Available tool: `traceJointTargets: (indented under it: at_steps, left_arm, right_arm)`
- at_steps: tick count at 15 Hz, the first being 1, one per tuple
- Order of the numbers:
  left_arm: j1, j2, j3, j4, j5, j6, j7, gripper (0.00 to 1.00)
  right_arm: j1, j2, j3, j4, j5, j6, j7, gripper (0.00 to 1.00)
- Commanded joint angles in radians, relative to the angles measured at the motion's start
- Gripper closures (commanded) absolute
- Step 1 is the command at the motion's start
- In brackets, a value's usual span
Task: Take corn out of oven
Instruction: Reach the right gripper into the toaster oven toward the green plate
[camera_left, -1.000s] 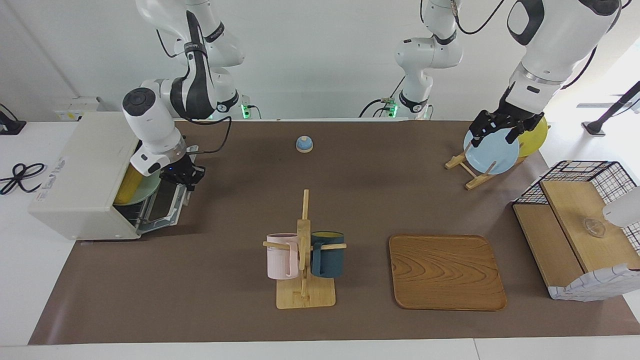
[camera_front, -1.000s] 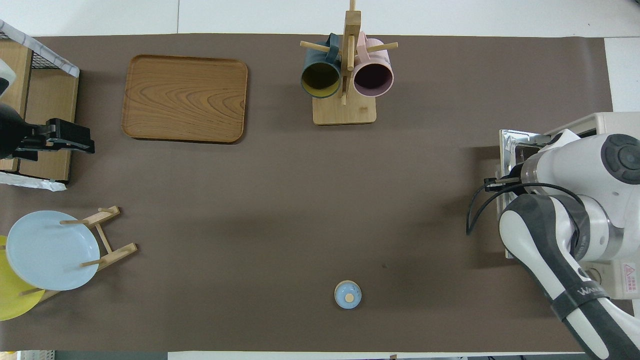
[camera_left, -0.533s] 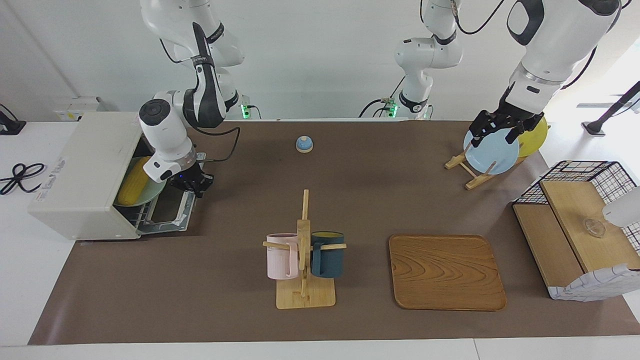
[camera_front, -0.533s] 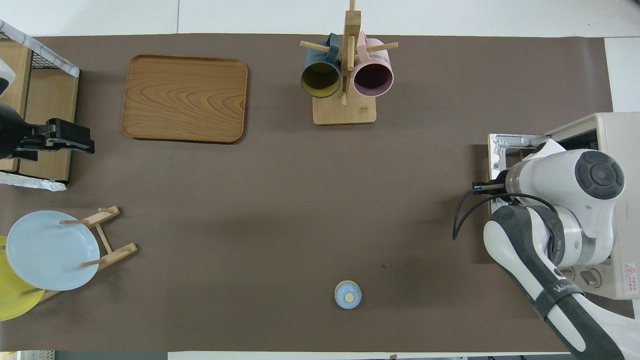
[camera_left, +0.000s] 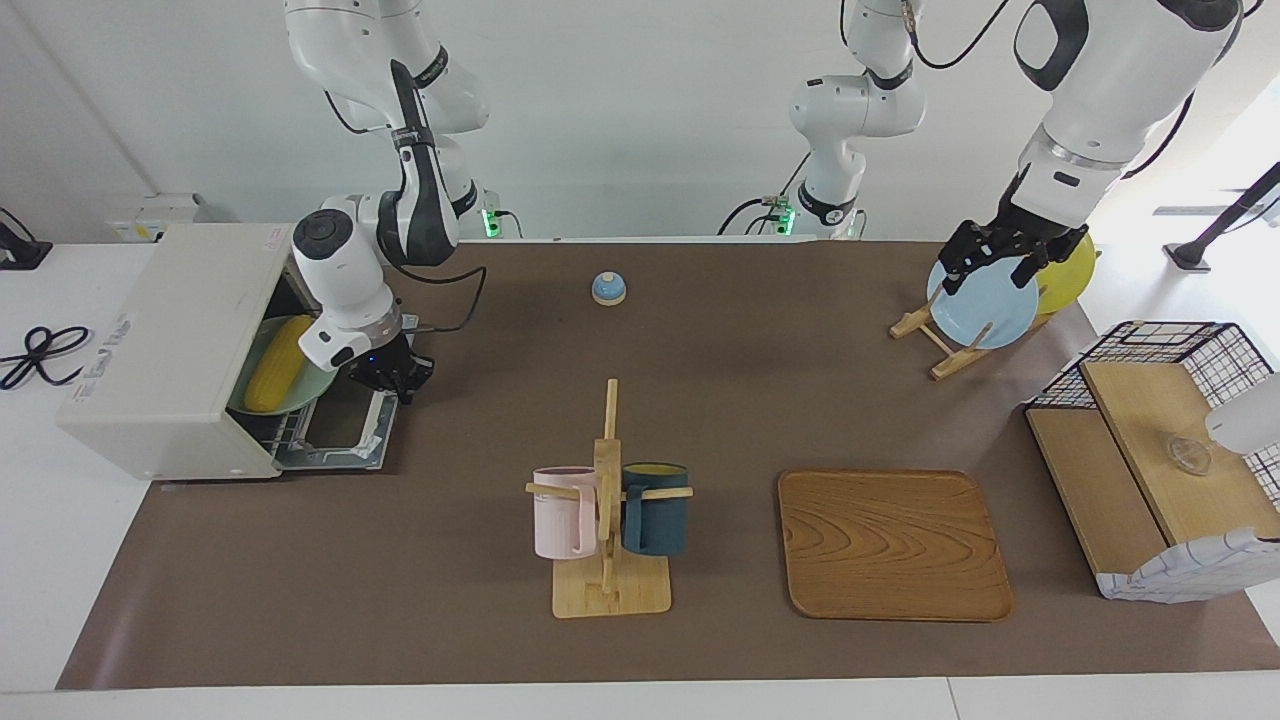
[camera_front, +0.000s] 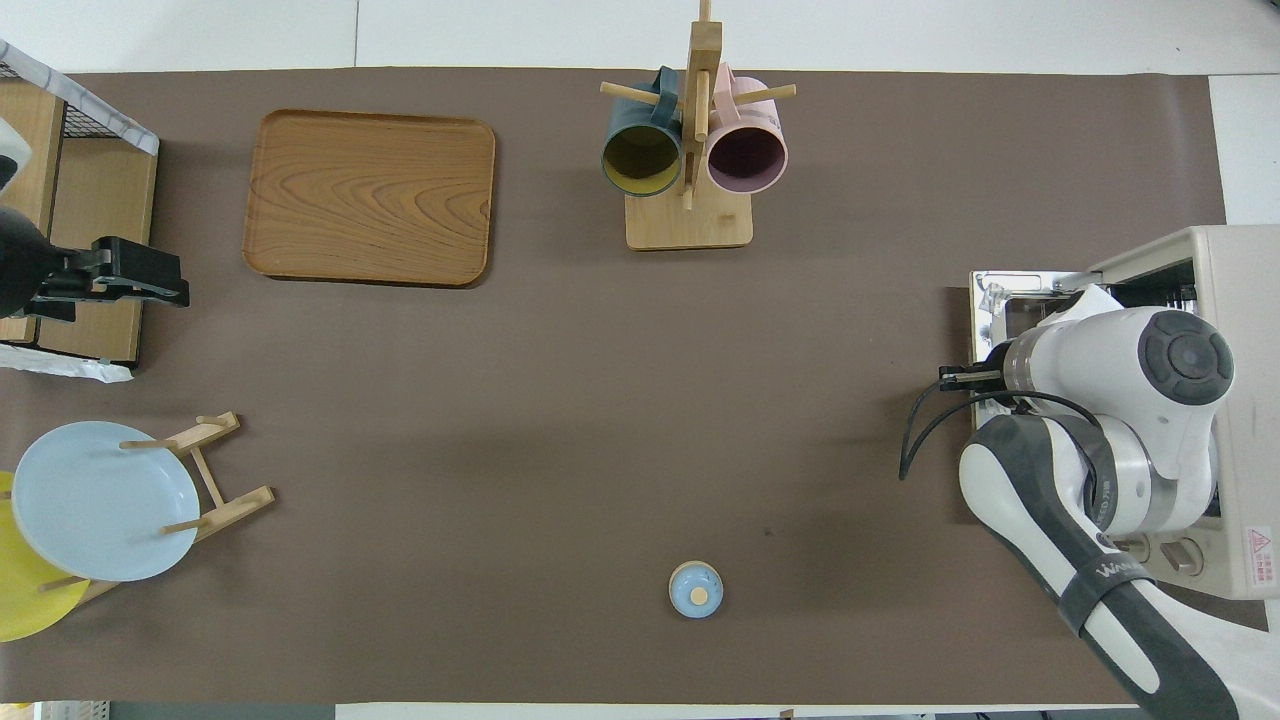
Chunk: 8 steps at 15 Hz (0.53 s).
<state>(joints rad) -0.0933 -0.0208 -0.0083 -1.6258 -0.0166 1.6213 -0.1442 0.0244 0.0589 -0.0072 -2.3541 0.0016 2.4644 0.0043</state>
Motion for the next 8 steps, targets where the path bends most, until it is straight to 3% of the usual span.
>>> traceJointTargets:
  at_steps: [1, 5, 8]
  left_arm:
    - [0.007, -0.007, -0.002, 0.000, -0.008, 0.008, 0.005, 0.00]
    - [0.009, -0.007, -0.002, 0.000, -0.008, 0.009, 0.008, 0.00]
    - [0.007, -0.007, -0.002, 0.000, -0.008, 0.009, 0.008, 0.00]
  right_arm:
    - [-0.009, -0.019, -0.017, -0.025, 0.037, -0.002, -0.006, 1.00]
    - [0.034, -0.022, -0.016, -0.034, 0.095, 0.002, -0.006, 1.00]
    - [0.074, -0.013, -0.019, 0.040, 0.101, -0.040, -0.006, 1.00]
